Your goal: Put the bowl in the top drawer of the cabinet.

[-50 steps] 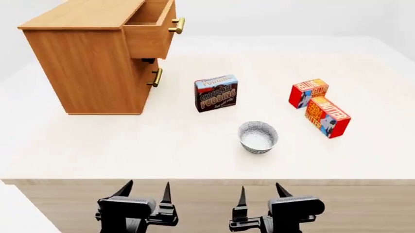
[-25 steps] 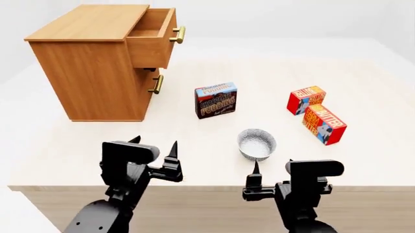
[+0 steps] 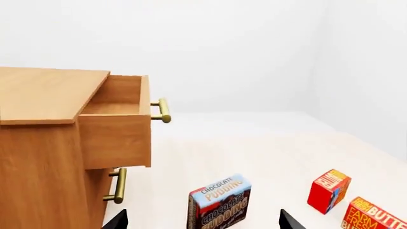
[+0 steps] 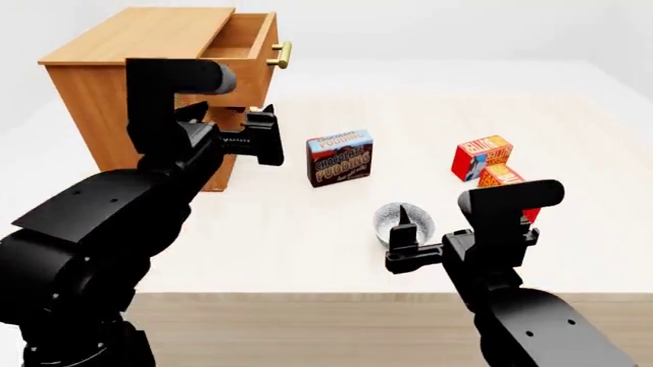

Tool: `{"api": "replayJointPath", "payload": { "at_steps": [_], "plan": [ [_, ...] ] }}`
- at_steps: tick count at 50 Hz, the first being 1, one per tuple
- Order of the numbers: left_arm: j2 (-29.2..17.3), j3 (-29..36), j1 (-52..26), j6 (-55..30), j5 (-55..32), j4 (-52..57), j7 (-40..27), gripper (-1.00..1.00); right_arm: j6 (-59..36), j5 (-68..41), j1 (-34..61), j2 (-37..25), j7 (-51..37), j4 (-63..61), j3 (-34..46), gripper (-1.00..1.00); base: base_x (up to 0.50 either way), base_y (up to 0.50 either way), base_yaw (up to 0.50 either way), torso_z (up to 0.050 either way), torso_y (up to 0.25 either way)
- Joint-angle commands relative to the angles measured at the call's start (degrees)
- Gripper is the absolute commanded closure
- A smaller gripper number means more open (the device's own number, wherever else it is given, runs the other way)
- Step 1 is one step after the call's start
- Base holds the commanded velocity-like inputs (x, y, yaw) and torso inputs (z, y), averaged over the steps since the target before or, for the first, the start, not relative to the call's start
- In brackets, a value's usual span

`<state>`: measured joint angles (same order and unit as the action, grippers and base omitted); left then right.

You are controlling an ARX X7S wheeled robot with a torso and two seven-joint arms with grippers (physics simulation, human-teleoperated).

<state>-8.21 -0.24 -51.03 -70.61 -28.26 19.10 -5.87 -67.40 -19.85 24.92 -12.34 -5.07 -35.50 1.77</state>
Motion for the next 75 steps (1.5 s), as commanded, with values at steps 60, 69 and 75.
{"api": "replayJointPath", "payload": {
  "at_steps": [60,69,75],
  "plan": [
    [2.28,10.03,-33.12,-13.33,-0.6,-23.23,-9.12,-1.0,3.52,-4.04,-2.45,-2.6,1.72,-4.87,-1.75,-1.0,0.39,0.0,0.0,0.0,0.0],
    [2.9,10.58,-33.03,-11.16,0.22,-28.89,-9.7,-1.0,3.66,-3.72,-2.83,-3.2,1.29,-4.85,-0.91,-1.0,0.5,0.0,0.0,0.0,0.001],
    [3.59,11.36,-33.62,-9.17,1.35,-34.13,-10.35,-1.0,5.18,-2.77,-3.41,-3.22,0.39,-3.51,-1.52,-1.0,0.43,0.01,0.0,0.0,0.0]
  ]
}}
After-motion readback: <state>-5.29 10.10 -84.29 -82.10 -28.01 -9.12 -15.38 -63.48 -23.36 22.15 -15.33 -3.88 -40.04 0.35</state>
